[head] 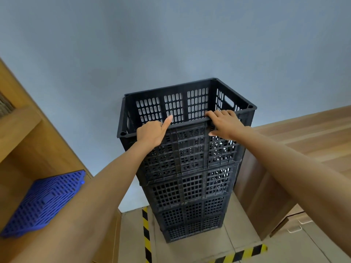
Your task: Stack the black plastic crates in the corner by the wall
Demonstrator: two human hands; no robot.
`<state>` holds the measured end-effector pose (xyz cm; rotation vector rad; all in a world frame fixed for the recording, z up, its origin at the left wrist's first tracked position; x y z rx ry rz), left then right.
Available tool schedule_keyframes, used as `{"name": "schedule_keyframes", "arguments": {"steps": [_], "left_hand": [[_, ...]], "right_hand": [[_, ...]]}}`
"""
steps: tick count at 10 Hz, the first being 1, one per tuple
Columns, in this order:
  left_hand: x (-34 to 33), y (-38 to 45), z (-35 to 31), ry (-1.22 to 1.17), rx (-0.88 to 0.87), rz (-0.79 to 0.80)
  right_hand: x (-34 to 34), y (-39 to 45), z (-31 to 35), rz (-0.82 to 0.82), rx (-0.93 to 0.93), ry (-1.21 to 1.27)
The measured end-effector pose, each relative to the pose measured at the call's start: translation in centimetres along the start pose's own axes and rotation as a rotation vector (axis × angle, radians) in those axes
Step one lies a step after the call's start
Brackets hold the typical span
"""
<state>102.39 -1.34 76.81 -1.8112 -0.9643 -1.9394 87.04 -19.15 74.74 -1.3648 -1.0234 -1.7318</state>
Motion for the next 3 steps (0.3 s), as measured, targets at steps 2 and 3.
{"name": "schedule_keyframes", "arguments": {"steps": [2,3], "left_hand": [[1.2,0.3,-1.9,-0.011,-0.026,0.008],[1.2,0.8,-3.2,-0.011,-0.02,-0.026]], "right_hand": [[1.8,0.0,0.6,0.046,0.04,0.031],[2.3,1.3,0.5,0.043,0.091,0.045]]}}
Point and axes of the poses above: each hand's wrist, its own y-axis towards the middle knuckle, its own x-axis out of the back of the hand, z = x × y, the point moved 9 cm from there along y, towards the middle knuckle, and after that the axes turned 11 degrees about y, right-handed, at the moved point
